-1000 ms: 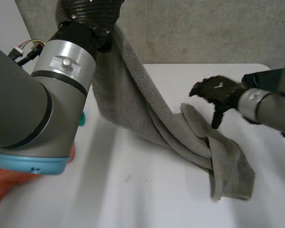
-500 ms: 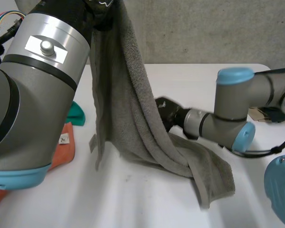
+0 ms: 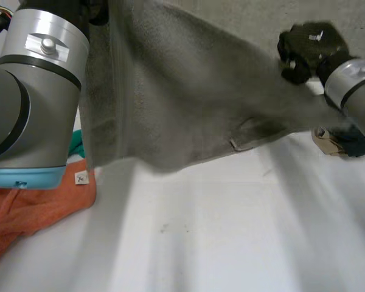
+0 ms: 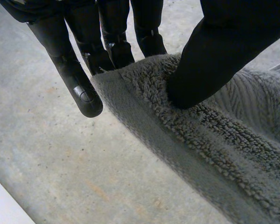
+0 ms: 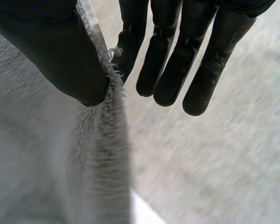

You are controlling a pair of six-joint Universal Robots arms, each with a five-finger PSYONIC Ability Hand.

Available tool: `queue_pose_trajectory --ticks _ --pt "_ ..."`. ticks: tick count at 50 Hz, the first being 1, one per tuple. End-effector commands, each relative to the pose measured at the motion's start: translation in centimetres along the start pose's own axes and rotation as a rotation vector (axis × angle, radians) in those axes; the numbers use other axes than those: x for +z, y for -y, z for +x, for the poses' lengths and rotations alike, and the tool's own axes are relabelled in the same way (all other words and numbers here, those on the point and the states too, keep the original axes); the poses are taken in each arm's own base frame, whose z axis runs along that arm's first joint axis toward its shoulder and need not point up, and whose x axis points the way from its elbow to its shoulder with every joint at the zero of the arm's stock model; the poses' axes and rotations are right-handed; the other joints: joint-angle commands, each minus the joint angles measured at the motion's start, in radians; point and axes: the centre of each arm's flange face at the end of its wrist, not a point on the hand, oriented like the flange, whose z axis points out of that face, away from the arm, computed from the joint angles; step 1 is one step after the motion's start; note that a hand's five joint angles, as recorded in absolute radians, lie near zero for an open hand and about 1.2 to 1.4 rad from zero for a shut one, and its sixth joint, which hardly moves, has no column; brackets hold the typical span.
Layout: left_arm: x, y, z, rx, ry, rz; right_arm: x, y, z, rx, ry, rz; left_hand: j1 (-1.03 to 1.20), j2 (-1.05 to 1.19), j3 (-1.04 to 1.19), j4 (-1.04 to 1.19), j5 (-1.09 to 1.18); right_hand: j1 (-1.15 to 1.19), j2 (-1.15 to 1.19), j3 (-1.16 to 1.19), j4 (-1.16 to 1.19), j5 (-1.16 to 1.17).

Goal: Fold the laundry.

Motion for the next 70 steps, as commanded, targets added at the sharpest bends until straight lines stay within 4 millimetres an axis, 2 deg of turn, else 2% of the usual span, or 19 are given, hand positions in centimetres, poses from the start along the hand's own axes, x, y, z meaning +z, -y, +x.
queue_pose_trajectory --ticks 1,8,9,11,13,16,19,23,24,27,29,31,34,39,45,47,56,61,70 --pt "-2.0 -3.0 2.3 0.018 -0.089 -0.101 -2.7 -3.9 -2.0 -0.039 0.049 -0.221 0.237 0.197 0.204 0.194 0.249 0.338 0.213 0.211 0.207 0.237" --pt "-6.2 -9.0 5.3 0.059 -0.222 -0.290 -7.6 -8.0 -5.2 -0.173 0.220 -0.480 0.237 0.197 0.204 0.194 0.249 0.338 0.213 0.211 0.207 0.237" --pt "-7.1 -10.4 6.1 0.065 -0.252 -0.334 -7.8 -8.4 -5.4 -0.173 0.223 -0.492 0.237 0.197 0.204 0.194 0.249 0.338 0.213 0.211 0.207 0.237" --pt "-7.9 -11.4 6.9 0.068 -0.279 -0.368 -7.9 -9.2 -5.6 -0.165 0.223 -0.504 0.237 0.197 0.204 0.194 0.249 0.338 0.213 0.211 0.207 0.237" --pt "-8.5 -12.4 7.7 0.071 -0.304 -0.398 -7.6 -11.1 -6.2 -0.141 0.222 -0.510 0.237 0.197 0.204 0.194 0.249 0.338 0.213 0.211 0.207 0.237" --pt "-8.5 -12.8 8.0 0.058 -0.309 -0.406 -7.0 -12.5 -6.2 -0.085 0.174 -0.489 0.237 0.197 0.204 0.194 0.249 0.338 0.213 0.211 0.207 0.237" --pt "-7.9 -12.5 7.8 0.031 -0.286 -0.397 -6.9 -12.6 -5.9 -0.020 0.143 -0.483 0.237 0.197 0.204 0.194 0.249 0.257 0.132 0.131 0.126 0.156" --pt "-6.9 -11.8 7.2 0.005 -0.247 -0.377 -7.3 -12.8 -5.4 0.112 0.101 -0.496 0.237 0.197 0.204 0.194 0.249 -0.341 -0.466 -0.468 -0.472 -0.442" --pt "-6.8 -11.7 7.0 0.003 -0.239 -0.375 -7.5 -12.2 -4.6 0.152 0.068 -0.482 0.237 0.197 0.204 0.194 0.249 -0.461 -0.587 -0.588 -0.593 -0.562" --pt "-5.8 -10.9 5.9 0.005 -0.187 -0.361 -8.2 -10.5 -2.9 0.226 -0.004 -0.443 0.237 0.197 0.204 0.194 0.249 -0.580 -0.705 -0.706 -0.711 -0.681" --pt "-5.0 -9.6 4.5 0.001 -0.129 -0.333 -8.7 -10.1 -1.6 0.283 -0.069 -0.426 0.237 0.197 0.204 0.194 0.249 -0.612 -0.737 -0.739 -0.744 -0.713" --pt "-4.6 -8.6 3.7 -0.006 -0.102 -0.308 -9.2 -10.3 -0.3 0.336 -0.126 -0.436 0.237 0.197 0.204 0.194 0.249 -0.612 -0.738 -0.739 -0.744 -0.713" --pt "-4.2 -7.8 3.0 -0.011 -0.084 -0.283 -9.9 -11.0 0.2 0.399 -0.159 -0.476 0.237 0.197 0.204 0.194 0.249 -0.618 -0.743 -0.745 -0.749 -0.719" --pt "-3.6 -6.6 2.2 -0.019 -0.056 -0.247 -11.5 -12.4 -1.0 0.462 -0.141 -0.564 0.237 0.197 0.204 0.194 0.249 -0.607 -0.732 -0.733 -0.738 -0.708" --pt "-3.1 -5.8 1.9 -0.026 -0.044 -0.223 -11.4 -14.0 -2.0 0.489 -0.126 -0.583 0.237 0.197 0.204 0.194 0.249 -0.595 -0.720 -0.721 -0.726 -0.696" --pt "-2.8 -5.5 1.8 -0.028 -0.037 -0.213 -10.7 -15.1 -2.9 0.507 -0.115 -0.584 0.237 0.197 0.204 0.194 0.249 -0.592 -0.717 -0.718 -0.723 -0.693" --pt "-2.0 -4.7 1.3 -0.035 -0.014 -0.183 -7.5 -16.1 -6.0 0.612 -0.059 -0.551 0.237 0.197 0.204 0.194 0.249 -0.612 -0.737 -0.739 -0.744 -0.713" --pt "-1.9 -4.3 1.2 -0.040 -0.011 -0.170 -5.7 -16.4 -8.2 0.582 -0.035 -0.530 0.237 0.197 0.204 0.194 0.249 -0.615 -0.740 -0.742 -0.747 -0.716" --pt "-1.7 -4.3 1.1 -0.039 -0.007 -0.169 -2.7 -17.6 -9.0 0.539 -0.098 -0.493 0.237 0.197 0.204 0.194 0.249 -0.566 -0.691 -0.692 -0.697 -0.667"
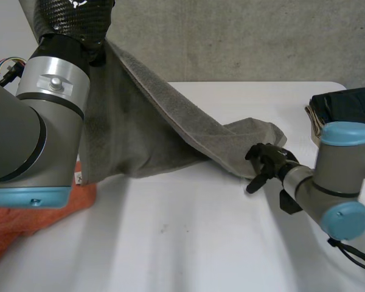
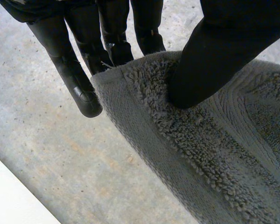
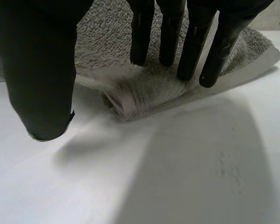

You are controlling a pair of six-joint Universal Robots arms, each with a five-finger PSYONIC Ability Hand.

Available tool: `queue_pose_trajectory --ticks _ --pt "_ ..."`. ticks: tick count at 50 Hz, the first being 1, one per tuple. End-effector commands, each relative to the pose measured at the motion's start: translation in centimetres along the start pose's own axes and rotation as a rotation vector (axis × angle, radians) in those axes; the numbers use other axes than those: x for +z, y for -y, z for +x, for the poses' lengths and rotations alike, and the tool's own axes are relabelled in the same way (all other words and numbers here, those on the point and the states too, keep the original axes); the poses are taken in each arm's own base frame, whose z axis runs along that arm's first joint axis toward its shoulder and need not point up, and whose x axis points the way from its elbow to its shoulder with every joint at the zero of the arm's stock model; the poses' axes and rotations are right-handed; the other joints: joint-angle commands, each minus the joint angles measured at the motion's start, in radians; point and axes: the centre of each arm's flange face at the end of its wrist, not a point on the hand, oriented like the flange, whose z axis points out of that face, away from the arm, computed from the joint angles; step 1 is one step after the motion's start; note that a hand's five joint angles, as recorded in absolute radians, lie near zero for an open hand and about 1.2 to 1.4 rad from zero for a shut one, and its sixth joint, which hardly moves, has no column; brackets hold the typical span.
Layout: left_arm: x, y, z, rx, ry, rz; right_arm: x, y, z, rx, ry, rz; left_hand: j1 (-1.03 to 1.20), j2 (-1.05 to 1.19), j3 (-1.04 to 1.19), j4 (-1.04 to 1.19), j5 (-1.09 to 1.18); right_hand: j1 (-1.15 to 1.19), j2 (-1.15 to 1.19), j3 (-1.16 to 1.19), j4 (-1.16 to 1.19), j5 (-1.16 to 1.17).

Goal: Fold the laundry.

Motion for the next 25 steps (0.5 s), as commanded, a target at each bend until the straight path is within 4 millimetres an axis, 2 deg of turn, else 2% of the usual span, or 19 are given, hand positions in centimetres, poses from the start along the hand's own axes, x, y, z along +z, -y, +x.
queue_pose_trajectory --ticks 1,3,7,11,15,16,17,18,19,22,25 --pt "0.1 -0.1 0.0 0.001 0.002 -0.002 2.6 0.3 -0.2 -0.022 -0.037 0.049 0.237 0.197 0.204 0.194 0.249 0.130 0.105 0.114 0.115 0.121" --pt "0.1 -0.1 -0.1 0.002 0.003 -0.002 3.1 0.3 -0.2 -0.015 -0.035 0.056 0.237 0.197 0.204 0.194 0.249 0.253 0.228 0.237 0.238 0.244" --pt "0.1 -0.2 -0.1 0.003 0.003 -0.004 4.1 0.4 -0.2 -0.013 -0.031 0.070 0.237 0.197 0.204 0.194 0.249 0.973 0.948 0.957 0.959 0.965" --pt "0.2 -0.2 -0.3 0.002 0.010 -0.005 4.1 1.8 -0.4 -0.012 -0.028 0.108 0.237 0.197 0.204 0.194 0.249 0.975 0.950 0.959 0.960 0.966" --pt "0.2 0.1 -1.3 -0.010 0.036 0.002 1.9 6.6 -1.4 -0.030 -0.004 0.220 0.237 0.197 0.204 0.194 0.249 0.975 0.950 0.959 0.960 0.966" --pt "0.1 0.3 -1.9 -0.018 0.050 0.004 0.2 9.5 -1.5 -0.047 -0.001 0.282 0.237 0.197 0.204 0.194 0.249 0.975 0.950 0.959 0.960 0.966" --pt "0.2 0.2 -2.2 -0.019 0.054 0.002 -0.6 10.7 -1.5 -0.059 -0.001 0.305 0.237 0.197 0.204 0.194 0.249 0.975 0.950 0.959 0.960 0.966" --pt "0.1 0.1 -2.4 -0.021 0.058 0.000 -1.4 11.8 -1.2 -0.075 -0.010 0.321 0.237 0.197 0.204 0.194 0.249 0.975 0.950 0.959 0.960 0.966" --pt "0.1 0.0 -2.6 -0.019 0.059 -0.005 -3.1 14.3 -0.2 -0.130 -0.041 0.359 0.237 0.197 0.204 0.194 0.249 0.975 0.950 0.959 0.960 0.966" --pt "-0.2 -1.5 -2.7 0.000 0.044 -0.062 -6.8 18.2 2.0 -0.323 -0.115 0.395 0.237 0.197 0.204 0.194 0.249 0.975 0.950 0.959 0.960 0.966" --pt "-0.8 -3.5 -2.8 0.023 0.028 -0.137 -9.3 19.8 2.4 -0.480 -0.138 0.395 0.237 0.197 0.204 0.194 0.249 0.975 0.950 0.959 0.960 0.966"
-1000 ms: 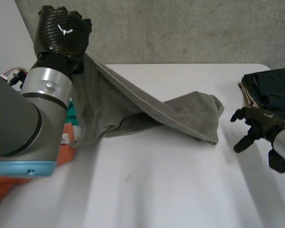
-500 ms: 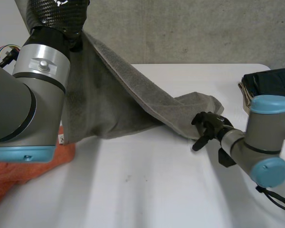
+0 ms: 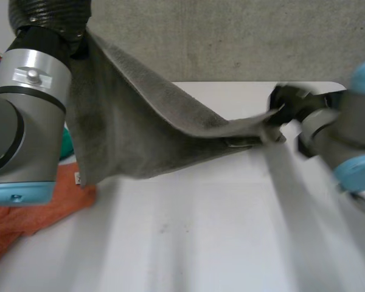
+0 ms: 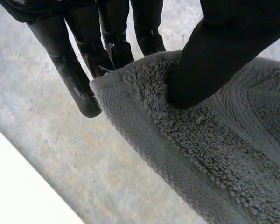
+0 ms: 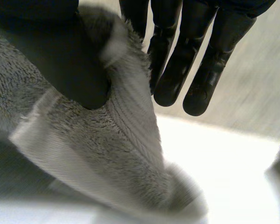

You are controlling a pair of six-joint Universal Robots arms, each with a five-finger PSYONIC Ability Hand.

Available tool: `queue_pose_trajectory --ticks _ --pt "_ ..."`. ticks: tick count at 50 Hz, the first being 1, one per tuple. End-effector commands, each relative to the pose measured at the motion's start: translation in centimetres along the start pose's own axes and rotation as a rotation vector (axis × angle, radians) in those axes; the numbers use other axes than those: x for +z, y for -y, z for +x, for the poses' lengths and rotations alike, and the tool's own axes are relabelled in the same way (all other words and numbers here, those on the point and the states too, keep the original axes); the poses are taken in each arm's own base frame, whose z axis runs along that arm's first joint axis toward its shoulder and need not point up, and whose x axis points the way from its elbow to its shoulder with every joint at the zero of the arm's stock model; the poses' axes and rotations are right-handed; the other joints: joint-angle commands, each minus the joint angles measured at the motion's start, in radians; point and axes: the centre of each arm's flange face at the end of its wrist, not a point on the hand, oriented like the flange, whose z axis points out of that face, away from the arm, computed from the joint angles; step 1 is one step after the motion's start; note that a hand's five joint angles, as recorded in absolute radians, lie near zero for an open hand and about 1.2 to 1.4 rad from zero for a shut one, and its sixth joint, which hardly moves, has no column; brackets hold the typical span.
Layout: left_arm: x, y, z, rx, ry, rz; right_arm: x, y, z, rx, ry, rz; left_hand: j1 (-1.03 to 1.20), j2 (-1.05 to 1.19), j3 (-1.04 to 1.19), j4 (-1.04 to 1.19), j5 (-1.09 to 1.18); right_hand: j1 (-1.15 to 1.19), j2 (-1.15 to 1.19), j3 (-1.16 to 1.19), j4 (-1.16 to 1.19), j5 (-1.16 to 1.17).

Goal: Fold the laundry.

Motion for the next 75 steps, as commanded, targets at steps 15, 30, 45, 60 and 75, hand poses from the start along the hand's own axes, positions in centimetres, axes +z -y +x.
queue_pose_trajectory --ticks 15,30,45,60,75 --pt "-3.8 -14.5 6.7 0.089 -0.314 -0.411 -7.3 1.7 1.9 -0.737 0.135 -0.332 0.237 0.197 0.204 0.194 0.249 0.339 0.217 0.211 0.207 0.251" --pt "13.2 -7.1 3.5 0.036 0.158 0.229 4.4 9.5 1.1 -0.869 -0.294 0.479 0.237 0.197 0.204 0.194 0.249 0.339 0.217 0.211 0.207 0.251" --pt "9.7 -9.0 3.1 0.057 0.138 0.125 2.5 9.3 -0.1 -0.904 -0.117 0.453 0.237 0.197 0.204 0.194 0.249 0.339 0.217 0.211 0.207 0.251" --pt "-1.8 -18.3 8.7 0.109 -0.152 -0.246 -3.1 -8.7 3.0 -1.187 0.419 -0.278 0.237 0.197 0.204 0.194 0.249 0.339 0.217 0.211 0.207 0.251" --pt "-1.2 -15.2 7.1 0.094 -0.111 -0.180 -3.0 -7.2 4.6 -0.619 0.206 -0.224 0.237 0.197 0.204 0.194 0.249 -0.614 -0.736 -0.742 -0.746 -0.702"
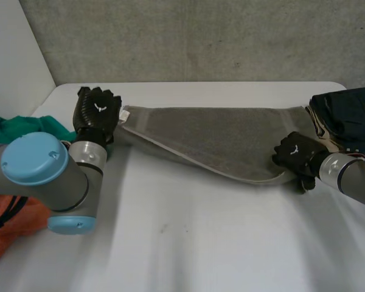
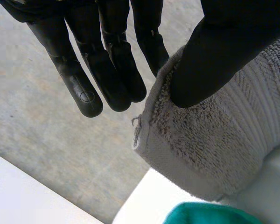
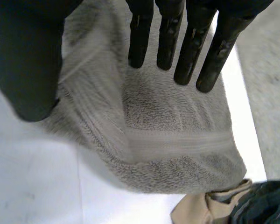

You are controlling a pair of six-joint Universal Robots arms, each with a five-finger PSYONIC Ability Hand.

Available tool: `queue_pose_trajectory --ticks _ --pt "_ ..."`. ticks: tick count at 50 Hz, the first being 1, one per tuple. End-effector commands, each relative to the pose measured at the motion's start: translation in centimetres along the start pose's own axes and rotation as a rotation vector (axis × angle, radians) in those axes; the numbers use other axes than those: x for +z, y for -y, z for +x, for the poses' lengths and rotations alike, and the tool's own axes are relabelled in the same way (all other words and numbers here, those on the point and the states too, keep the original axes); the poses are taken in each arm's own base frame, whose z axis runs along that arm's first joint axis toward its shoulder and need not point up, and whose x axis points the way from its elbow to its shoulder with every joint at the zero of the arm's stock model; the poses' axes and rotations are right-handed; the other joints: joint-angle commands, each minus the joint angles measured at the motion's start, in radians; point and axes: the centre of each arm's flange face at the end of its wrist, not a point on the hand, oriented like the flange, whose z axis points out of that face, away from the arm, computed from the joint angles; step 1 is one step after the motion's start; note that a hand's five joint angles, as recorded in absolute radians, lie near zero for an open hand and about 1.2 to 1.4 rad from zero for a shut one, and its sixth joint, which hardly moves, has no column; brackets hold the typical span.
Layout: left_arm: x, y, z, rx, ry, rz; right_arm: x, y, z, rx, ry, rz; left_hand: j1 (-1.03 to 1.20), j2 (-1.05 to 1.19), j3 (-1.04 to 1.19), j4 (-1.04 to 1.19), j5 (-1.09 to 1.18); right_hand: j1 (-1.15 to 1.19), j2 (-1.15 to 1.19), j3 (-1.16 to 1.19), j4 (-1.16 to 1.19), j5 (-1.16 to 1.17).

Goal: Fold the laundry.

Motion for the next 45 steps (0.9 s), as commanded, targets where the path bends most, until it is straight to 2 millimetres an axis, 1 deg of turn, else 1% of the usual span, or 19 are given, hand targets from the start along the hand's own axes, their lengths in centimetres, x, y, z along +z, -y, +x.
queue_pose_trajectory --ticks 1,2,4,5,8,9,12,13,15,18,21,24,25,28,38,42,45 --pt "0.0 1.4 -1.2 -0.007 0.030 0.032 -1.9 -0.2 2.4 0.457 -0.138 0.039 0.237 0.196 0.201 0.194 0.248 -0.040 -0.072 -0.082 -0.085 -0.091" --pt "-0.1 1.6 -1.4 -0.010 0.033 0.033 -2.7 -0.5 2.8 0.544 -0.161 0.038 0.237 0.196 0.201 0.194 0.248 -0.125 -0.156 -0.166 -0.170 -0.176" --pt "-0.1 1.7 -1.6 -0.015 0.038 0.037 -3.3 -0.9 2.9 0.631 -0.177 0.029 0.237 0.196 0.201 0.194 0.248 -0.149 -0.181 -0.191 -0.194 -0.200" --pt "-0.1 1.7 -1.7 -0.018 0.040 0.038 -3.8 -1.2 2.8 0.714 -0.182 0.019 0.237 0.196 0.201 0.194 0.248 -0.164 -0.195 -0.205 -0.208 -0.215" --pt "0.1 1.7 -2.0 -0.026 0.047 0.038 -4.2 -1.9 2.4 0.810 -0.188 -0.006 0.237 0.196 0.201 0.194 0.248 -0.167 -0.198 -0.208 -0.212 -0.218" --pt "0.1 1.7 -2.1 -0.027 0.050 0.038 -4.5 -2.6 2.0 0.882 -0.198 -0.035 0.237 0.196 0.201 0.194 0.248 -0.161 -0.192 -0.203 -0.206 -0.212" --pt "0.3 1.6 -2.3 -0.029 0.057 0.035 -4.8 -3.5 1.4 0.980 -0.217 -0.080 0.237 0.196 0.201 0.194 0.248 -0.158 -0.189 -0.200 -0.203 -0.209" --pt "0.3 1.6 -2.3 -0.029 0.058 0.035 -4.9 -3.8 0.8 1.024 -0.227 -0.109 0.237 0.196 0.201 0.194 0.248 -0.152 -0.184 -0.194 -0.197 -0.203" --pt "0.3 1.6 -2.4 -0.029 0.059 0.034 -5.0 -4.2 0.4 1.057 -0.240 -0.134 0.237 0.196 0.201 0.194 0.248 -0.140 -0.172 -0.182 -0.185 -0.191" --pt "0.3 1.5 -2.4 -0.029 0.058 0.030 -5.1 -5.0 -0.5 1.080 -0.273 -0.182 0.237 0.196 0.201 0.194 0.248 -0.096 -0.128 -0.138 -0.141 -0.147" --pt "0.3 1.5 -2.4 -0.029 0.058 0.030 -4.7 -5.3 -0.8 1.066 -0.308 -0.176 0.237 0.196 0.201 0.194 0.248 -0.058 -0.090 -0.100 -0.103 -0.109" --pt "0.3 1.5 -2.4 -0.029 0.058 0.030 -4.2 -5.1 -1.3 1.049 -0.308 -0.163 0.237 0.196 0.201 0.194 0.248 -0.058 -0.090 -0.100 -0.103 -0.109" --pt "0.3 1.5 -2.4 -0.029 0.058 0.030 -3.6 -4.6 -1.9 1.038 -0.288 -0.152 0.237 0.196 0.201 0.194 0.248 -0.058 -0.090 -0.100 -0.103 -0.109" --pt "0.3 1.5 -2.4 -0.031 0.058 0.030 -2.9 -4.1 -2.5 1.024 -0.262 -0.140 0.237 0.196 0.201 0.194 0.248 -0.049 -0.081 -0.091 -0.094 -0.100" --pt "0.3 1.3 -2.3 -0.050 0.057 0.027 -0.7 -3.0 -2.9 0.995 -0.257 -0.122 0.237 0.196 0.201 0.194 0.248 0.001 -0.031 -0.041 -0.044 -0.050" --pt "0.3 1.2 -2.4 -0.050 0.057 0.021 0.4 -3.4 -3.0 0.985 -0.289 -0.146 0.237 0.196 0.201 0.194 0.248 0.071 0.039 0.029 0.026 0.020" --pt "0.3 1.1 -2.5 -0.049 0.058 0.018 1.3 -3.6 -2.8 0.973 -0.320 -0.144 0.237 0.196 0.201 0.194 0.248 0.220 0.189 0.179 0.176 0.169"
